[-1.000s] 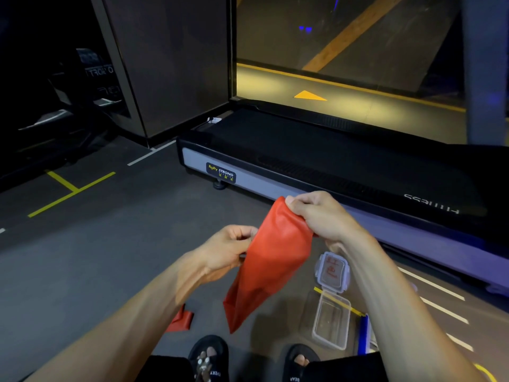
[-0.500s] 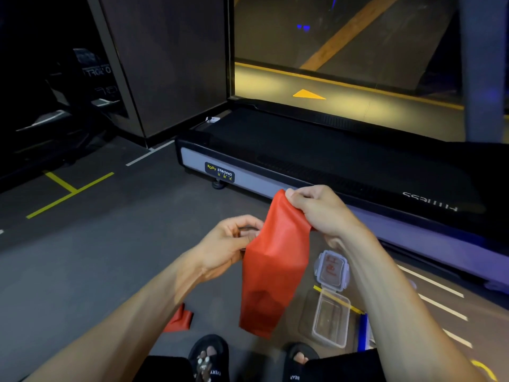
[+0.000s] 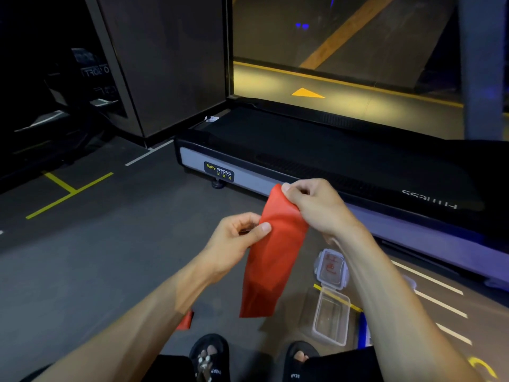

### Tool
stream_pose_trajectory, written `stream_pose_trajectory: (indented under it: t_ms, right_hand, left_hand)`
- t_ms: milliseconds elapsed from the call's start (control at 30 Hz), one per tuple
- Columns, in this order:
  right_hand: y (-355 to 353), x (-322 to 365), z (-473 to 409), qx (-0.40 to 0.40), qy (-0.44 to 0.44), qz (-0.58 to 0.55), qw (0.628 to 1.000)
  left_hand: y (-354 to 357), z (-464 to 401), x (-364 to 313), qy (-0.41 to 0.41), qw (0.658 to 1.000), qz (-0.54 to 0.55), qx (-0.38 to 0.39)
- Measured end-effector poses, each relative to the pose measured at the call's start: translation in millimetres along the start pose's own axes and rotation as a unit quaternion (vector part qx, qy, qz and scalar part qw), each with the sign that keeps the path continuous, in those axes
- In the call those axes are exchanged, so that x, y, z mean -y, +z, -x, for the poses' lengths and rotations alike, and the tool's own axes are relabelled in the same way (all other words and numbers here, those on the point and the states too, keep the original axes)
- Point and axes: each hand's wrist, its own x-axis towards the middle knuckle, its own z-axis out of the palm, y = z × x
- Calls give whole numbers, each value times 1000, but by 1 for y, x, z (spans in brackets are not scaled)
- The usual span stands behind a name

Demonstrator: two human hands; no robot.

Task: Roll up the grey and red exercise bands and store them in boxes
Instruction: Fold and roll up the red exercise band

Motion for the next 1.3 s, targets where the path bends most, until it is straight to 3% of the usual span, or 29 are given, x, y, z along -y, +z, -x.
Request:
stream_pose_trajectory:
  t_ms: [67,233,400,633,867,1300]
  right_hand:
    - [-1,3,0,-4,-19,28,999]
    - [-1,9,0,-21,-52,93,994]
    - [2,9,-5,-21,-37,80,996]
    - [7,7,-8,-25,-29,73,997]
    - [8,8,-5,-16,-30,66,997]
    - [-5,6,1,-6,-19,56,998]
  left_hand:
    - [-1,0,-1,-13,1000,10,18]
    - [-10,-1,1,16,996,-81,-20]
    - [1,3,-2,-64,993,86,43]
    - [6,0,-2,-64,989,112,66]
    - [10,8,-17,-111,959,220,139]
    - [8,9,2,-98,975,180,86]
